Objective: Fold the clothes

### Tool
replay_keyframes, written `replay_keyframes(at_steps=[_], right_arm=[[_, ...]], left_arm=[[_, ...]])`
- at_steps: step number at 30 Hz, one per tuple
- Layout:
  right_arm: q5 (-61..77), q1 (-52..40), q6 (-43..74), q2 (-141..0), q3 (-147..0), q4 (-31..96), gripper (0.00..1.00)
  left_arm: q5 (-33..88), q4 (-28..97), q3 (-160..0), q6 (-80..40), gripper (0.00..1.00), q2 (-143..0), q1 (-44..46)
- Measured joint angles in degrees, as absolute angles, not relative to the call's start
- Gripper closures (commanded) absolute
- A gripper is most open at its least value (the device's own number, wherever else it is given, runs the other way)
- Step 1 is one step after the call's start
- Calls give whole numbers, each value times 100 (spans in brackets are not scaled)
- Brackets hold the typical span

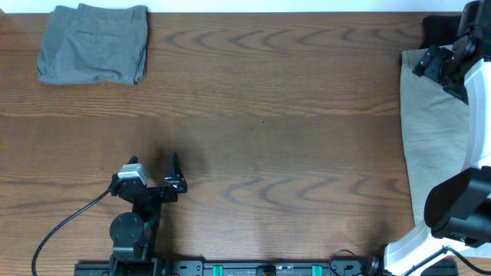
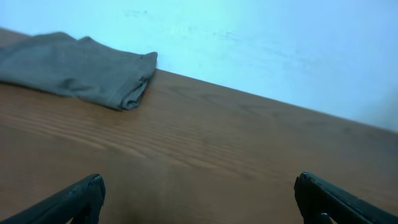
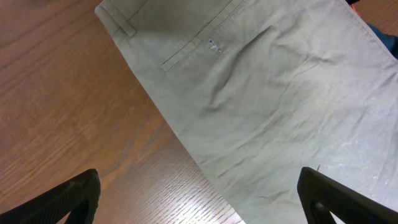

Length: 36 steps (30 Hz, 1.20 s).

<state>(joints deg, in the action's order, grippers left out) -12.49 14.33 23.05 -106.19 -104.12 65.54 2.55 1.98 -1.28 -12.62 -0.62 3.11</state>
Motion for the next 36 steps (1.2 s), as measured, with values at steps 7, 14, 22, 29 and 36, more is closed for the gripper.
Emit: replay_keyframes(at_steps=[7, 14, 22, 29, 36], right_arm=[[-1249, 1433, 2305, -10619, -10412, 6554, 1], [-1247, 1433, 2305, -10619, -10412, 6554, 1], [-1249, 1433, 2305, -10619, -10412, 6554, 1], [-1249, 1433, 2305, -10619, -10412, 6554, 1], [-1249, 1433, 2305, -10619, -10412, 6554, 1]], left_arm=[[252, 198, -128, -873, 2, -62, 311], [255, 198, -128, -797, 2, -62, 311], [255, 198, -128, -760, 2, -62, 311], [255, 198, -128, -760, 2, -62, 311], [255, 198, -128, -757, 2, -62, 311]])
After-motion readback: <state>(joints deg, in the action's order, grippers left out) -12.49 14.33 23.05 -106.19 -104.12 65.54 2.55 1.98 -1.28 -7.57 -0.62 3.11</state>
